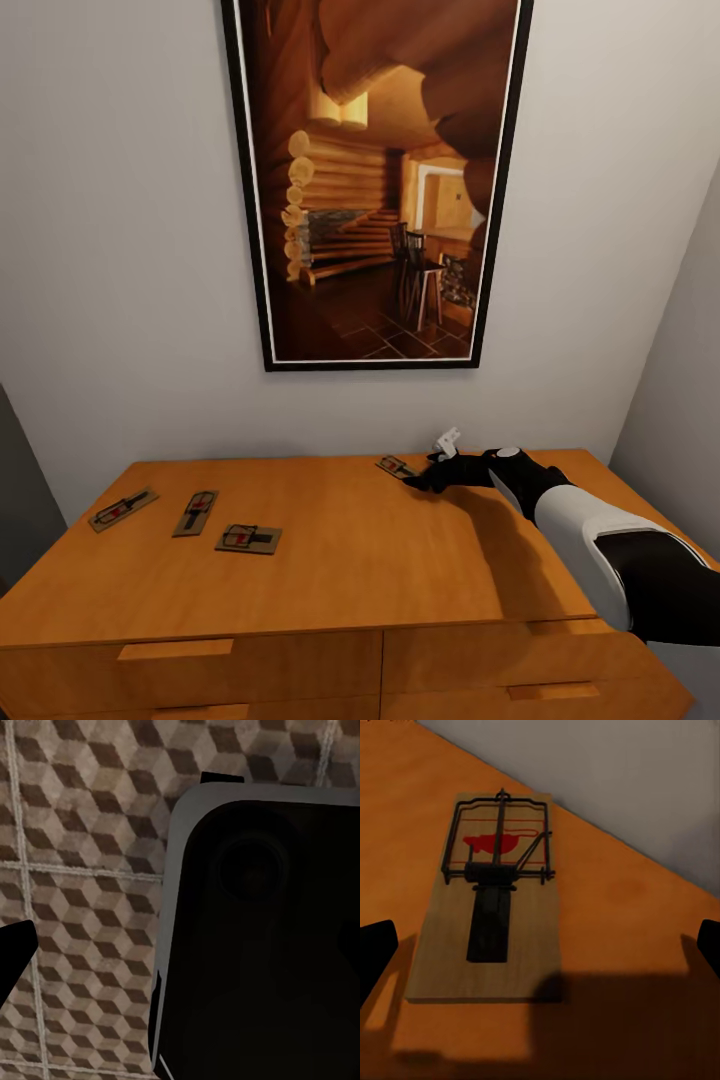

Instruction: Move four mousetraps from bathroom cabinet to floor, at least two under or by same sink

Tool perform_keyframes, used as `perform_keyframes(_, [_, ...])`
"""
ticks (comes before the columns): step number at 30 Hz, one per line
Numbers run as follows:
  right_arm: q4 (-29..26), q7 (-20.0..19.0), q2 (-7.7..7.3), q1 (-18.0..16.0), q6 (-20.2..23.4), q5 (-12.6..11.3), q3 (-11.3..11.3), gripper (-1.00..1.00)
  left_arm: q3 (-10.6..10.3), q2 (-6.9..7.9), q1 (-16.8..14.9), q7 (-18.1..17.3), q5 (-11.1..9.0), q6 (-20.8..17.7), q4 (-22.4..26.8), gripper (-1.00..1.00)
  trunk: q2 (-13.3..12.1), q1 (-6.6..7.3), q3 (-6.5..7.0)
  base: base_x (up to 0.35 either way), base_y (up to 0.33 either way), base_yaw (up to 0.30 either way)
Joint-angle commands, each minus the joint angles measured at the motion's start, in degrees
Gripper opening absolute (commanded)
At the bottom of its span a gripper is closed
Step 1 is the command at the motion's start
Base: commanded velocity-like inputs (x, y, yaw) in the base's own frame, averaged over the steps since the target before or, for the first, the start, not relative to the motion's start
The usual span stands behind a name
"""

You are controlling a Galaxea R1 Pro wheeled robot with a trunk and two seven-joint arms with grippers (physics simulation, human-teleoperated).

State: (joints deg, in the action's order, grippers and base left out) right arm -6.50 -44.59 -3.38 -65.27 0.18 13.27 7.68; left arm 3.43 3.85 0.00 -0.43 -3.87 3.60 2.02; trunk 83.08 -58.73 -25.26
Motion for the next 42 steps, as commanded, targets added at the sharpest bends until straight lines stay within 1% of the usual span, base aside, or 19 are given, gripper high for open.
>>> perform_keyframes(1, [0.00, -0.01, 0.01, -0.01, 0.00, 0.00, 0.01, 1.00, 0.00, 0.00, 0.00, 0.00, 0.00, 0.00, -0.02, 1.00, 0.00, 0.00, 0.00, 0.006, 0.000, 0.000])
perform_keyframes(32, [1.20, 0.12, 0.19, 0.01, -0.35, 0.04, 0.05, 1.00, 0.00, 0.02, 0.00, -0.01, 0.00, 0.00, 0.00, 1.00, 0.00, 0.00, 0.00, 0.000, 0.000, 0.000])
perform_keyframes(42, [1.29, 0.15, 0.30, -0.02, -0.35, 0.06, 0.05, 1.00, 0.00, -0.01, 0.00, -0.01, 0.00, 0.00, 0.00, 1.00, 0.00, 0.00, 0.00, 0.000, 0.070, 0.000])
